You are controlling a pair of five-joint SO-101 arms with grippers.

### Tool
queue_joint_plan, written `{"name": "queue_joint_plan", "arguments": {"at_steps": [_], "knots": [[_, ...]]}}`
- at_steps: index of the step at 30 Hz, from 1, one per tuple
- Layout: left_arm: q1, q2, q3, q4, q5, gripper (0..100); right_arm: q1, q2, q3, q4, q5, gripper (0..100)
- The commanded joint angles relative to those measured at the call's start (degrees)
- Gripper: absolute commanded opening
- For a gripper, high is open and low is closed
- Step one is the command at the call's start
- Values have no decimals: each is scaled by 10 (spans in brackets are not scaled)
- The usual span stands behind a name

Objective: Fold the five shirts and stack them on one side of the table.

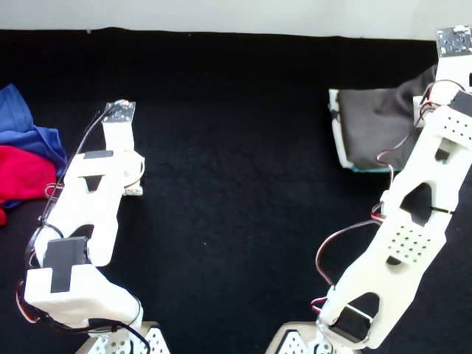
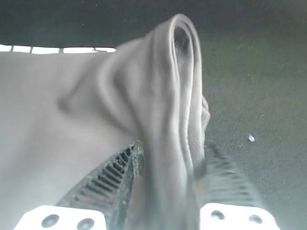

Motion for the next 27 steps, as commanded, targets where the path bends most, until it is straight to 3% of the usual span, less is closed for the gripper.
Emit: {"name": "queue_joint_plan", "arguments": {"at_steps": [1, 6, 10, 12, 21, 27], "knots": [[6, 1, -20, -12, 1, 10, -12, -34, -85, 5, -32, 224], [6, 1, -20, -12, 1, 10, -64, -54, -145, 29, -64, 209], [6, 1, -20, -12, 1, 10, -101, -37, -115, 31, -62, 0], [6, 1, -20, -12, 1, 10, -101, -16, -99, 15, -43, 40], [6, 1, -19, -12, 1, 10, -9, 129, -96, -122, -8, 6], [6, 1, -19, -12, 1, 10, -7, 130, -97, -125, -10, 6]]}}
